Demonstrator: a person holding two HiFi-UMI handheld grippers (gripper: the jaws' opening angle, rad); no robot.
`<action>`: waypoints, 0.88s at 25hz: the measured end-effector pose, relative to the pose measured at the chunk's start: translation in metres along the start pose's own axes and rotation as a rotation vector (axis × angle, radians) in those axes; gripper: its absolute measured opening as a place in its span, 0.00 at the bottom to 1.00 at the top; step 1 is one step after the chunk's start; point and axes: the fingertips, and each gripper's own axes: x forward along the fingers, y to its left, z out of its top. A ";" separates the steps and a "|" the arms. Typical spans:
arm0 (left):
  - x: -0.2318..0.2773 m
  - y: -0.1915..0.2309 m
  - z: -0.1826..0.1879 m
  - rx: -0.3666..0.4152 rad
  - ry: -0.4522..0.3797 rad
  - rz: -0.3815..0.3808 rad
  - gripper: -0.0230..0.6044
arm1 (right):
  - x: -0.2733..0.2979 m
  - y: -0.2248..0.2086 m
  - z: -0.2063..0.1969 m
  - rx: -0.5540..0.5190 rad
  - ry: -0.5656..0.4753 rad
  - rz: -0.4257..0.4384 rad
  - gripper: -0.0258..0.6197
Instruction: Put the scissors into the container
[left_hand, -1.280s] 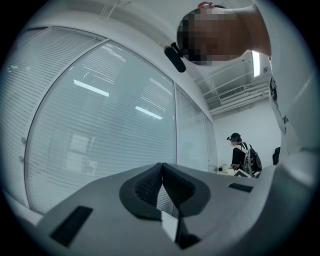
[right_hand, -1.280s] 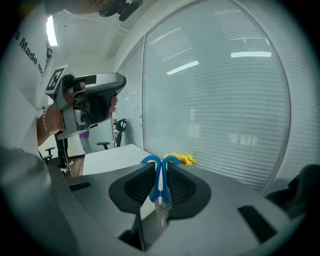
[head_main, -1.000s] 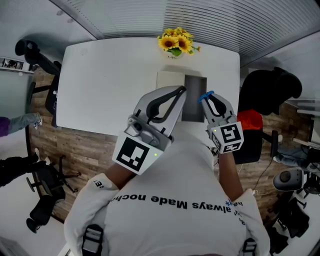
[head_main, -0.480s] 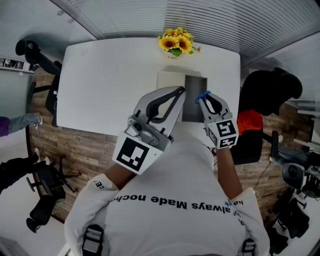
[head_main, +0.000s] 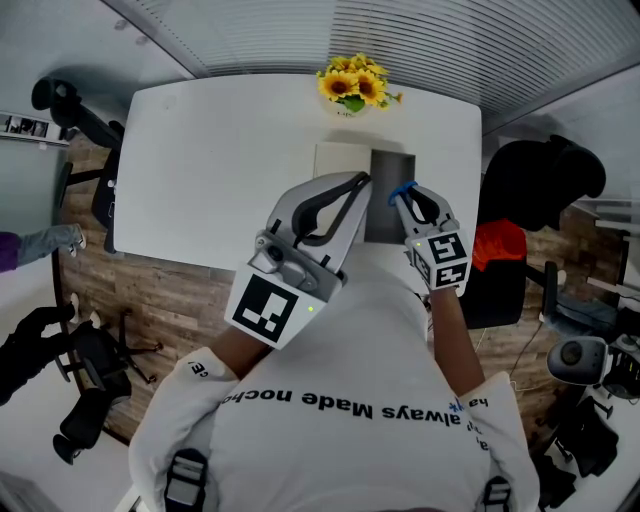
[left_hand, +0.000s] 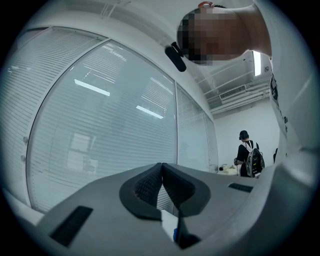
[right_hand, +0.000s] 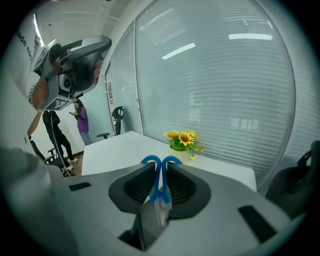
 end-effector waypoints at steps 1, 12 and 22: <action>0.000 0.000 0.000 0.001 0.000 0.000 0.07 | 0.001 0.000 -0.002 0.004 0.004 0.001 0.17; 0.000 -0.002 -0.001 -0.004 0.000 -0.003 0.07 | 0.018 -0.002 -0.018 0.023 0.038 0.003 0.17; -0.001 -0.003 0.000 -0.002 -0.001 -0.004 0.07 | 0.032 -0.003 -0.031 0.035 0.074 0.002 0.17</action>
